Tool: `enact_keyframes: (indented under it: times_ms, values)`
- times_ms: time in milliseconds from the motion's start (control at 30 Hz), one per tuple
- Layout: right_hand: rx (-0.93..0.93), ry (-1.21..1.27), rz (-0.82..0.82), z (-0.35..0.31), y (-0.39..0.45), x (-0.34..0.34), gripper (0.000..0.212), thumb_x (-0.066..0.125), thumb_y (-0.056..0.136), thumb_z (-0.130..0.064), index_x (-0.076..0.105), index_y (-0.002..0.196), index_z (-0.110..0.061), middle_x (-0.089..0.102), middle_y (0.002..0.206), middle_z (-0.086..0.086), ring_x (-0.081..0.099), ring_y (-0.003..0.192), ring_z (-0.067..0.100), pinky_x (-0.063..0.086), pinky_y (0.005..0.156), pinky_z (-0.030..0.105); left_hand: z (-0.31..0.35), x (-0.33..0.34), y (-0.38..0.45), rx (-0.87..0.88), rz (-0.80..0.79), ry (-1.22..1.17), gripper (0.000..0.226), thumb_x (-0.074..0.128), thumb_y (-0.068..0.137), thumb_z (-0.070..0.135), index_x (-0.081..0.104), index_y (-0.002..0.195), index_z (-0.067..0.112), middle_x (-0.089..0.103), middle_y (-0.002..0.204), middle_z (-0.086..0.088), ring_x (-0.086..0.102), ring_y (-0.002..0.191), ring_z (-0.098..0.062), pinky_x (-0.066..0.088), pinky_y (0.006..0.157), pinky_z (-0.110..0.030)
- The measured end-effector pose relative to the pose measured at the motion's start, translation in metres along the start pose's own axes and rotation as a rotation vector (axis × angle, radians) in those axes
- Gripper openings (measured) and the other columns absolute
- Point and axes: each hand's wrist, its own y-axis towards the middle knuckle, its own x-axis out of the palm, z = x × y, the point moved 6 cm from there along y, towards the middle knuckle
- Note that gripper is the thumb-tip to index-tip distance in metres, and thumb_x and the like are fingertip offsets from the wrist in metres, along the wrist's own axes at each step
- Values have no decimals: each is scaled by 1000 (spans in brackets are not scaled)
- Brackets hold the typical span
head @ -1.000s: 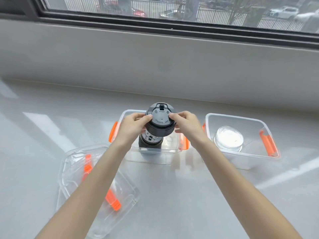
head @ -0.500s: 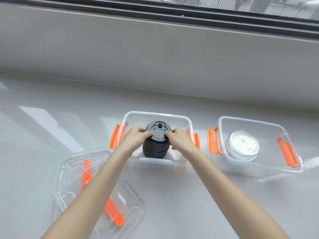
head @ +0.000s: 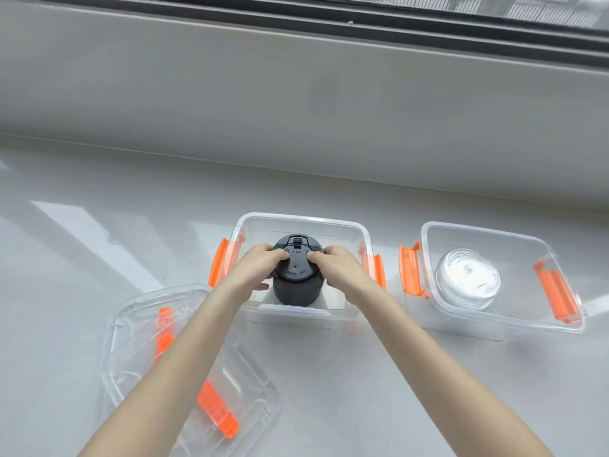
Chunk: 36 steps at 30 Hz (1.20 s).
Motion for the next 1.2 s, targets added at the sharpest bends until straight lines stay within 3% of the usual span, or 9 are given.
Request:
enact_keyframes:
  times_ms: [233,367,467,567,667,900,1067,1200]
  values:
    - [21,86,-5,5,2,2,11,49,87,-22,52,85,-12,44,76,7,37,66,19,26,56,29,-2,1,1,4,-14,44,34,51,86,33,52,117,18,57,115,-2,54,107,-24,42,86,-36]
    - [117,247,-37,12,7,2,26,51,87,-23,60,99,-2,54,79,5,46,71,16,46,76,31,0,4,1,-3,-27,61,39,51,86,39,53,119,18,55,115,0,52,107,-24,42,85,-36]
    - [246,399,-97,17,4,6,12,51,87,-27,57,83,-17,50,68,-2,42,60,12,37,58,23,0,7,1,-37,-65,61,40,52,86,42,56,116,16,56,111,-2,51,98,-22,42,82,-35]
    - [278,504,-141,18,3,11,13,54,85,-29,58,78,-19,59,71,-1,51,64,12,39,56,22,1,9,1,-47,-104,17,34,54,85,42,59,105,15,59,99,-3,54,80,-15,43,77,-31]
    - [258,558,-161,17,6,15,13,54,88,-28,60,79,-20,64,77,-1,58,69,10,42,56,21,2,8,3,-39,-83,32,44,56,83,45,57,114,14,57,103,-2,52,91,-21,41,84,-34]
    - [272,621,-195,19,9,19,15,53,91,-27,60,82,-16,65,87,0,60,82,12,46,68,23,0,11,4,-41,-78,23,50,55,84,47,53,119,11,56,101,-4,51,76,-18,44,84,-38]
    - [255,595,-203,19,11,20,14,53,90,-26,61,90,-15,64,101,5,58,100,19,44,90,28,-2,10,5,-48,-83,31,51,54,83,48,53,118,11,56,92,0,51,74,-16,43,83,-37]
    - [242,529,-170,14,6,15,22,54,89,-31,62,100,-14,61,93,0,56,84,13,44,72,23,0,9,3,-67,-90,44,54,53,83,50,52,121,11,51,101,-4,49,78,-20,42,81,-35]
